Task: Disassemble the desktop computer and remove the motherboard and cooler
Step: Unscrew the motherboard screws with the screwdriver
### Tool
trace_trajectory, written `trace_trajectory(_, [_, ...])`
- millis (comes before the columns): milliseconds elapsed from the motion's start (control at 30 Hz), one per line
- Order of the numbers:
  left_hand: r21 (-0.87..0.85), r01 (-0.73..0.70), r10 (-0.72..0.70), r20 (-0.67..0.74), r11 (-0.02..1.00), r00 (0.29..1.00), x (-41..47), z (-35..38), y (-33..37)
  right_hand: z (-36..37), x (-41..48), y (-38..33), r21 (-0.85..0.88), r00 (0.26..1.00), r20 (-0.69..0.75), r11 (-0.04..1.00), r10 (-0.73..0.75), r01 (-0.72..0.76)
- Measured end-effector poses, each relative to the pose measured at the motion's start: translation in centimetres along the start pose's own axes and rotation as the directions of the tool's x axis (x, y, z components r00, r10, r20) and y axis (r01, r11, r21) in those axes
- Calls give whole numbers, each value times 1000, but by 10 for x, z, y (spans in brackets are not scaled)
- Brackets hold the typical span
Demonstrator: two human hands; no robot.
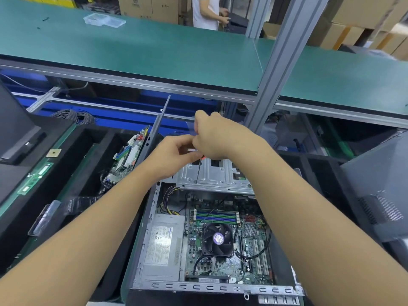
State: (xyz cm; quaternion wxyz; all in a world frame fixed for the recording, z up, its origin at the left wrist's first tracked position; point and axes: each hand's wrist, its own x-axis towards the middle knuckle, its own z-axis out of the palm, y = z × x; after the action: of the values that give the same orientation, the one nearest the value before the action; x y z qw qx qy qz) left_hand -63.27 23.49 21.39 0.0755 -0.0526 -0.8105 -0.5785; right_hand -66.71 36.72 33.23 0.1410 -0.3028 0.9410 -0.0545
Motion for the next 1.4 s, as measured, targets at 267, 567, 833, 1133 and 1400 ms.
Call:
trace_trajectory(267, [58,55,-49,-101,997,994,5,9,-3,3,2,1,44,994,-40,994,104,-103])
trace_trajectory(567, [-8,19,-19,4,1000,1000,2,12,-3,3,5,9,48,999,-47,999,-1,3])
trace_trajectory(833, [139,102,-92,-73,985,993,11,17,1,9,6,6,104,984,-98,985,147,-137])
trace_trajectory(1133, [-74,58,-58,11,996,998,0,8,-9,6,11,15,97,999,-38,995,-31,35])
trace_trajectory(1400, [92,170,-160,-105,981,982,13,15,-8,13,17,13,17,983,-140,993,115,-113])
